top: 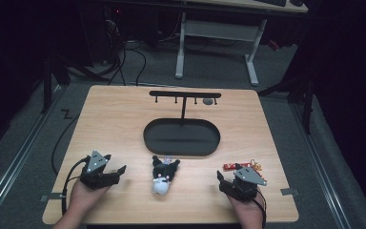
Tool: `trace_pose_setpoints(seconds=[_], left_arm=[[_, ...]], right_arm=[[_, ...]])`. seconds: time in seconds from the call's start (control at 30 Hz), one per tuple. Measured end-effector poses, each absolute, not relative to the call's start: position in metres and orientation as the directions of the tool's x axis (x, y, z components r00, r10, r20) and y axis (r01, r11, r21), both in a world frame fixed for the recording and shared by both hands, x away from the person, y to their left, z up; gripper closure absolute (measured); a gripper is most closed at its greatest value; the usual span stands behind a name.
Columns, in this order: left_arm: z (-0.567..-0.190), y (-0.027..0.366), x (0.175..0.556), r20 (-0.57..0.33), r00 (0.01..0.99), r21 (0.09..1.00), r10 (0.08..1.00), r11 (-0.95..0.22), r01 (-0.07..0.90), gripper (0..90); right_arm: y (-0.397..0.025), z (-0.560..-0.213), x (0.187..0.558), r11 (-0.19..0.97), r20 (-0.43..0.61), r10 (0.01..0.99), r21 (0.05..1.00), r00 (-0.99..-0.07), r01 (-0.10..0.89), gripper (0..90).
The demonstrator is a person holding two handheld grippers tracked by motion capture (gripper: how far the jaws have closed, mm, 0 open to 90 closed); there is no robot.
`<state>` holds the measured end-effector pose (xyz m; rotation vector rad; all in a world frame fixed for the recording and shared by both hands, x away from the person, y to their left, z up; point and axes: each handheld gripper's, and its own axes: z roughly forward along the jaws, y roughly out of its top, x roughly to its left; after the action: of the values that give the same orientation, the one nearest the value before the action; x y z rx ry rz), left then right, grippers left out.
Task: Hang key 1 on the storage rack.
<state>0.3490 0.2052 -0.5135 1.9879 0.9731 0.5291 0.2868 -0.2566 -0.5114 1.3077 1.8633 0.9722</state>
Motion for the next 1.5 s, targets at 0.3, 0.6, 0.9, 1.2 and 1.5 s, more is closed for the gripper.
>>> trace_pose_setpoints(seconds=[0.3, 0.6, 0.9, 1.2, 1.5], left_arm=[[-0.511, 0.207, 0.348, -0.025, 0.629, 0.831, 0.777, -0.334, 0.445, 33.9], [-0.511, 0.208, 0.345, 0.002, 0.627, 0.829, 0.779, -0.352, 0.434, 32.1], [-0.515, 0.198, 0.346, 0.067, 0.665, 0.825, 0.744, -0.417, 0.383, 30.9], [-0.514, 0.186, 0.341, 0.111, 0.693, 0.818, 0.712, -0.461, 0.343, 29.0], [-0.513, 0.183, 0.347, 0.067, 0.702, 0.822, 0.709, -0.437, 0.364, 28.4]], right_arm=[[-0.24, -0.517, 0.293, 0.265, -0.157, 0.954, 0.838, -0.255, 0.477, 33.9], [-0.237, -0.512, 0.291, 0.317, -0.174, 0.939, 0.777, -0.297, 0.544, 39.0], [-0.234, -0.508, 0.293, 0.328, -0.139, 0.937, 0.673, -0.322, 0.663, 40.4], [-0.232, -0.496, 0.303, 0.339, -0.126, 0.933, 0.617, -0.336, 0.71, 41.0], [-0.23, -0.487, 0.306, 0.357, -0.115, 0.928, 0.537, -0.353, 0.764, 43.8]])
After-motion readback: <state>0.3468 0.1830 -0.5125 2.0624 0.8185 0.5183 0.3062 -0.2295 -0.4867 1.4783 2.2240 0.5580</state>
